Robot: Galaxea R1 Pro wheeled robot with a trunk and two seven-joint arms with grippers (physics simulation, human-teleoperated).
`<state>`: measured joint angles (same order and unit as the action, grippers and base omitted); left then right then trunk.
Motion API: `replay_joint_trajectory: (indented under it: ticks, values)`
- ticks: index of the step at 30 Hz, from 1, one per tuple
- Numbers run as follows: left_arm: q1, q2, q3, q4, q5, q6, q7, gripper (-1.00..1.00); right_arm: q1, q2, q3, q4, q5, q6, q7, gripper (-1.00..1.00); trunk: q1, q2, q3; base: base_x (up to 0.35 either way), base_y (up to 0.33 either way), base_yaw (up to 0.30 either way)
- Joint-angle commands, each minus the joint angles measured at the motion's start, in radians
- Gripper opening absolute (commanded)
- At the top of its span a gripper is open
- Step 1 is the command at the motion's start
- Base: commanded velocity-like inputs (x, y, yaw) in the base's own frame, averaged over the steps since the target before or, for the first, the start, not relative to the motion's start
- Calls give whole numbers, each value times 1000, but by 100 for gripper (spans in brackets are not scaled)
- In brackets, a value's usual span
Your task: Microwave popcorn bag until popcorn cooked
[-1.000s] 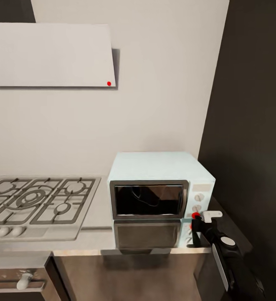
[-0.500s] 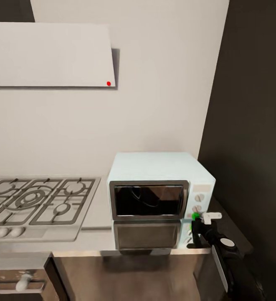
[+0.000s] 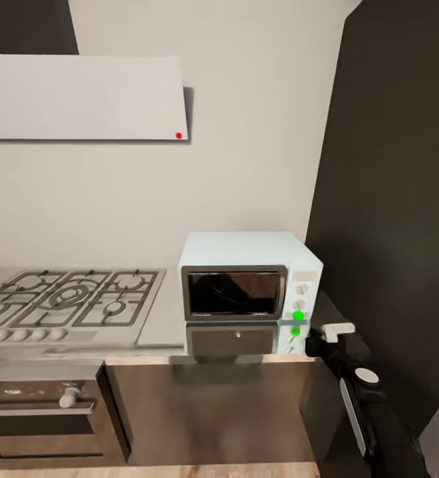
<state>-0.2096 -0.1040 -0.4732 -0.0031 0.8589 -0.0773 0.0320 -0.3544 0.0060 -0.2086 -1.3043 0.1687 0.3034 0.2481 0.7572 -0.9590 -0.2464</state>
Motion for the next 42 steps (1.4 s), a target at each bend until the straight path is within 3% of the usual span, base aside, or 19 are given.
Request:
replay_joint_trajectory:
  ticks: [1, 10, 15, 18, 19, 23, 28, 32, 36, 42]
  values:
    - [-1, 0, -8, 0, 6, -3, 3, 100, -1, 0, -4, -13, 10, 5, 16, -100, -1, -1, -1, -345, 0, 0]
    - [-1, 0, -9, 0, 6, -3, 3, 100, -1, 0, -5, -18, 6, 6, 23, -100, -1, -1, -1, -345, 0, 0]
    - [-1, -1, -9, 0, 5, -4, 3, 100, 0, -1, -6, 94, 3, -2, 24, -100, -1, -1, -1, -345, 0, 0]
    - [-1, -2, -10, 0, 1, -4, 3, 100, -1, -1, -5, 251, 10, -10, 17, -100, -1, -1, -1, -344, 0, 0]
    - [-1, -1, -10, 0, 0, -4, 3, 100, -1, -1, -5, 345, 14, -27, 13, -100, -1, -1, -1, -257, 0, 0]
    - [-1, 3, -9, 0, 0, -4, -5, 100, -1, -8, -6, 593, 11, -157, 1, -100, -1, -1, -1, -75, 0, 0]
    - [-1, 6, -8, 0, 2, -4, -7, 100, -1, -53, -5, 957, 11, -342, -51, -100, -1, -1, -1, -7, 0, 0]
    - [-1, 6, -8, 0, 2, -3, -7, 100, -1, -117, -4, 1268, 7, -403, -60, -100, -1, -1, -1, 0, 0, 0]
    - [-1, 5, -8, 0, -1, -2, -7, 100, 24, -125, -1, 1331, 7, -436, -61, -100, -1, -1, -1, 0, 0, 0]
    - [-1, 5, -8, 0, -2, -1, -7, 100, 185, -117, 0, 1338, 6, -442, -62, -100, -1, -1, -1, 0, 0, 0]
